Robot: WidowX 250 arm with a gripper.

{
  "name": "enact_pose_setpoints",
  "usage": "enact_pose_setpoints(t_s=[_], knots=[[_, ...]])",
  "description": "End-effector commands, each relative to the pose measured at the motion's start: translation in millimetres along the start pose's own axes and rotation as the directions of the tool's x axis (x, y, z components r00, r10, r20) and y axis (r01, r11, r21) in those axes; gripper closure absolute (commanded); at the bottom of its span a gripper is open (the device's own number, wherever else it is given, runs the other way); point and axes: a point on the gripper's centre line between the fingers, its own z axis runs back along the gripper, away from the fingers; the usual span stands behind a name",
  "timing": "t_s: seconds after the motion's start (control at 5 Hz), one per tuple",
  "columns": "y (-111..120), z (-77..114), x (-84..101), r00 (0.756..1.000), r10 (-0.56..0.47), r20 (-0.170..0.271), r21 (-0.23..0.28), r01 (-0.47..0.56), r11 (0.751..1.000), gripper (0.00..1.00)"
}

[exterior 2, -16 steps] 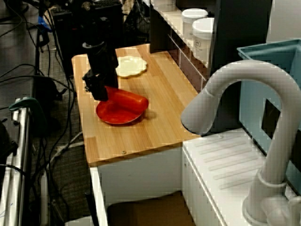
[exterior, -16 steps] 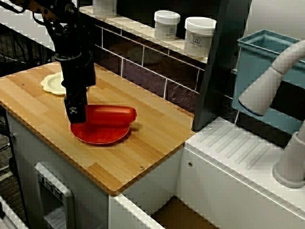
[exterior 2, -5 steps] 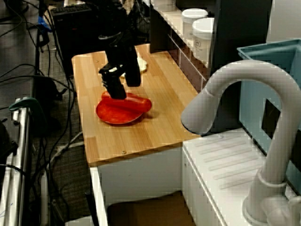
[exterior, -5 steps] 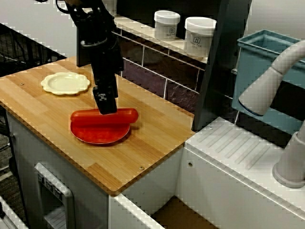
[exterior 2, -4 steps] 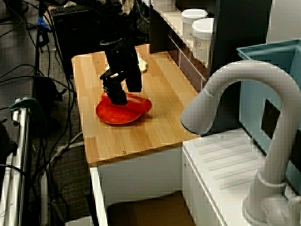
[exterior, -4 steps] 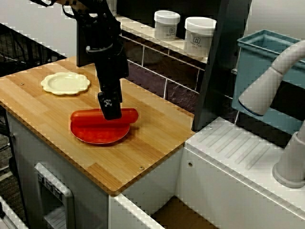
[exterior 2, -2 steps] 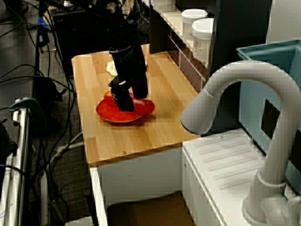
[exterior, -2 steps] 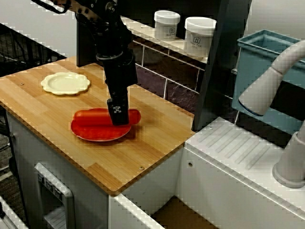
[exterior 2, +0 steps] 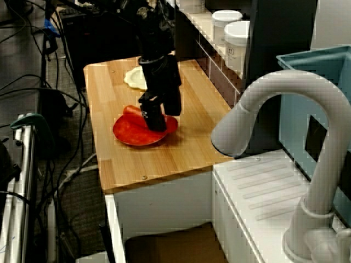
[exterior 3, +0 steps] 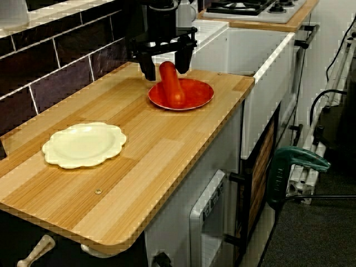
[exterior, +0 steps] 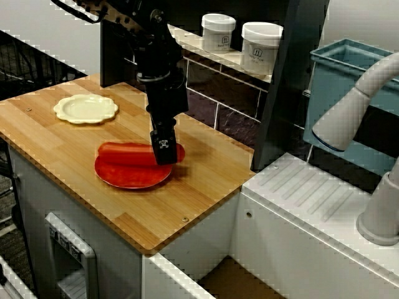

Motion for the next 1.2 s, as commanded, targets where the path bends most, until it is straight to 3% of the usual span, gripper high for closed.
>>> enact_pose_setpoints(t_s=[0.0,0.4,0.6,1.0], knots=[[6.2,6.2,-6.8,1.0,0.003,0.028,0.041,-0.004,0.999,0.0],[2.8,-0.9,-10.2,0.999,0.03,0.029,0.045,-0.031,0.999,0.0],[6.8,-6.0,-11.3,0.996,0.08,0.038,0.046,-0.081,0.996,1.0],[16.1,4.5,-11.2,0.991,0.127,0.043,0.027,-0.128,0.991,1.0]])
